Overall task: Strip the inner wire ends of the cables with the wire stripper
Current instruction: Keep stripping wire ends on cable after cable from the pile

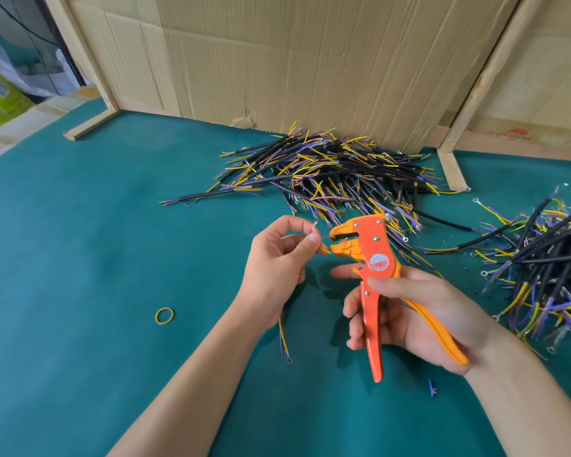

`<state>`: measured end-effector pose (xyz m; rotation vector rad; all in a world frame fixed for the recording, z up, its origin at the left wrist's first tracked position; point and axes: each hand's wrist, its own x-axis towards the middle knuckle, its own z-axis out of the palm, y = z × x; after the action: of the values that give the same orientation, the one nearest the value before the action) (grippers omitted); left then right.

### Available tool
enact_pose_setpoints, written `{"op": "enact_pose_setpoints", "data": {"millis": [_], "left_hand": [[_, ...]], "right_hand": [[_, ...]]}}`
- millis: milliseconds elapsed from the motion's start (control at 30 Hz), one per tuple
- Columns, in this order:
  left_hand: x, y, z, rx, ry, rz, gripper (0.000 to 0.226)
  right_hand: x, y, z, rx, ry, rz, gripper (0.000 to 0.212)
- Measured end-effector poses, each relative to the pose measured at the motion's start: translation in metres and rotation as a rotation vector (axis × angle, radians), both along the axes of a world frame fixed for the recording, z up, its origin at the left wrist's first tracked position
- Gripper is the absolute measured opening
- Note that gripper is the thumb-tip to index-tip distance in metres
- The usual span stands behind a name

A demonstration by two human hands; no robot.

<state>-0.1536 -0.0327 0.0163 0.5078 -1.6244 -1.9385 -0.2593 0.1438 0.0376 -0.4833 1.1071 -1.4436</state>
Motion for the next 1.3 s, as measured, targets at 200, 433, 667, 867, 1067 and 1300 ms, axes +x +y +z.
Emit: {"op": "enact_pose_setpoints", "data": {"millis": [200, 433, 667, 867, 1067, 1300], "left_hand": [[0.0012, 0.0009, 0.0012, -0.060, 0.002, -0.066, 0.015], [0.0016, 0.0007, 0.0032, -0.061, 0.017, -0.131, 0.014], [0.0017, -0.0007, 0.0019, -0.046, 0.023, -0.153, 0.013], [0.0015, -0.0008, 0.0018, -0.032, 0.020, -0.182, 0.013], [0.0013, -0.0010, 0.0012, 0.068, -0.006, -0.188, 0.022], [-0.0024, 0.0024, 0.0031, 0.035, -0.134, -0.144, 0.026]], "right_hand": [[0.0013, -0.0015, 0.0009, -0.016, -0.001, -0.009, 0.043], [0.0021, -0.0016, 0.0000, -0.027, 0.000, 0.004, 0.047], [0.0013, -0.0009, -0.0024, -0.049, 0.000, -0.002, 0.061], [0.0021, -0.0020, -0.0046, -0.042, 0.004, -0.047, 0.056], [0.0037, -0.0040, -0.0048, -0.046, -0.010, -0.082, 0.056], [0.0043, -0.0034, -0.0021, -0.043, 0.027, -0.088, 0.030]]}}
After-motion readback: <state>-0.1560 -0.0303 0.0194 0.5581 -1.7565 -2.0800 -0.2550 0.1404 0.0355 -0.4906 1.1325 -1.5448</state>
